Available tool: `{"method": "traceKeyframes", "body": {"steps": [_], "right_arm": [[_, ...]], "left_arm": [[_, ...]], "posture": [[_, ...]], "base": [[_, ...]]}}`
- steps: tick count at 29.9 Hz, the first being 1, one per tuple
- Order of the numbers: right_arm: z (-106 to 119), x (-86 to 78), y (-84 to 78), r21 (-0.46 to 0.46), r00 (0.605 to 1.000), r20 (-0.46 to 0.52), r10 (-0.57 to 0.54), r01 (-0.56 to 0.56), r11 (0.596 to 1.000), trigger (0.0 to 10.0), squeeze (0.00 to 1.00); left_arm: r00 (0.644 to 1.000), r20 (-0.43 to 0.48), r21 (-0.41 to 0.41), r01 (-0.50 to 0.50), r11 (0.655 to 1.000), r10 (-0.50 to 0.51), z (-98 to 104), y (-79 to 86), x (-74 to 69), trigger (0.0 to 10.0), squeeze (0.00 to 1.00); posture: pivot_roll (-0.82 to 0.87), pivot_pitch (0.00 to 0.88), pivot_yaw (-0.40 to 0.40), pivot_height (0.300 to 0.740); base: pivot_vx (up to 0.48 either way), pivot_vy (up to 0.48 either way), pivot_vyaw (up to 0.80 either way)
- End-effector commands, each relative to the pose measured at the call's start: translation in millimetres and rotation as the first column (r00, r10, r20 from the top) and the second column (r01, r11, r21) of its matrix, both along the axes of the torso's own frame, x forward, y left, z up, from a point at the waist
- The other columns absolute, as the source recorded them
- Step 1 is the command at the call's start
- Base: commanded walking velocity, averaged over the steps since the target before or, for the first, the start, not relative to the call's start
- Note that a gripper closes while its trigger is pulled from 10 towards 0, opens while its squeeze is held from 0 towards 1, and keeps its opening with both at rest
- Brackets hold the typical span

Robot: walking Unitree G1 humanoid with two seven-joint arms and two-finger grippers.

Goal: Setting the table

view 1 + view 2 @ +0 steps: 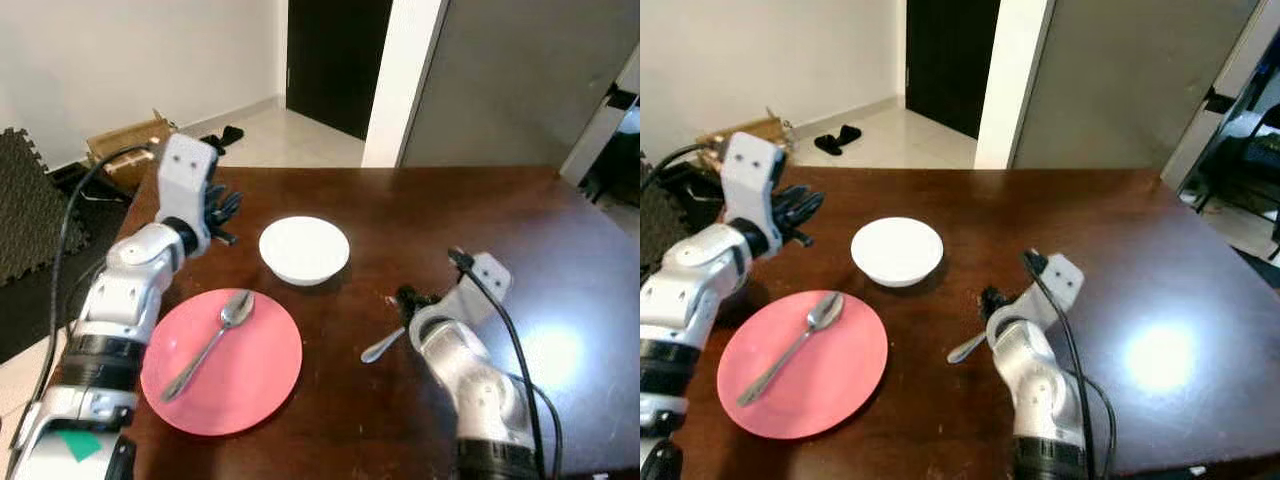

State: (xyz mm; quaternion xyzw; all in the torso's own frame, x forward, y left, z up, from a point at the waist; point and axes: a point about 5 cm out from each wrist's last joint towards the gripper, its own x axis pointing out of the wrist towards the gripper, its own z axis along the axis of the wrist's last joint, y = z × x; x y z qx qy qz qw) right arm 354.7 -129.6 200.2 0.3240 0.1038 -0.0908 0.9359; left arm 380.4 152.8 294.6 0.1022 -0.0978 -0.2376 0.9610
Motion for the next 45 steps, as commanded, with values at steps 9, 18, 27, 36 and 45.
{"method": "traceKeyframes", "body": {"steps": [9,18,27,36,45], "right_arm": [[-32.7,6.2,46.2,-0.005,0.972,-0.232,0.026,-0.028,1.000,10.0,0.00],[-46.2,14.1,54.8,0.023,0.959,-0.282,0.022,-0.016,1.000,10.0,0.00],[-62.2,19.7,64.0,0.019,0.930,-0.357,0.086,-0.085,0.996,10.0,0.00],[-101.9,6.4,59.8,-0.039,0.867,-0.496,0.044,-0.073,0.997,0.0,0.00],[-134.4,-9.0,43.7,-0.136,0.818,-0.574,0.020,-0.119,0.984,0.0,0.00]], "left_arm": [[0.871,-0.014,0.126,0.489,0.863,-0.491,22.8,-25.5,-26.2,10.0,0.00],[0.820,-0.098,0.234,0.570,0.787,-0.564,6.6,-31.7,-30.9,10.0,0.00],[0.821,-0.131,0.243,0.570,0.785,-0.556,-3.4,-25.0,-32.8,10.0,0.00],[0.839,-0.113,0.205,0.544,0.814,-0.532,-10.3,-23.8,-36.5,10.0,0.00],[0.856,-0.088,0.173,0.517,0.838,-0.510,-13.3,-22.7,-39.3,10.0,0.00]], "posture": [[0.03,0.103,-0.005,0.740],[0.05,0.103,-0.009,0.740],[0.06,0.102,-0.008,0.740],[0.07,0.099,-0.058,0.740],[0.05,0.101,-0.092,0.740]], "base": [[0.000,0.000,0.00],[0.000,0.000,0.00],[0.000,0.000,0.00],[0.000,0.000,0.00],[0.000,0.000,0.00]]}}
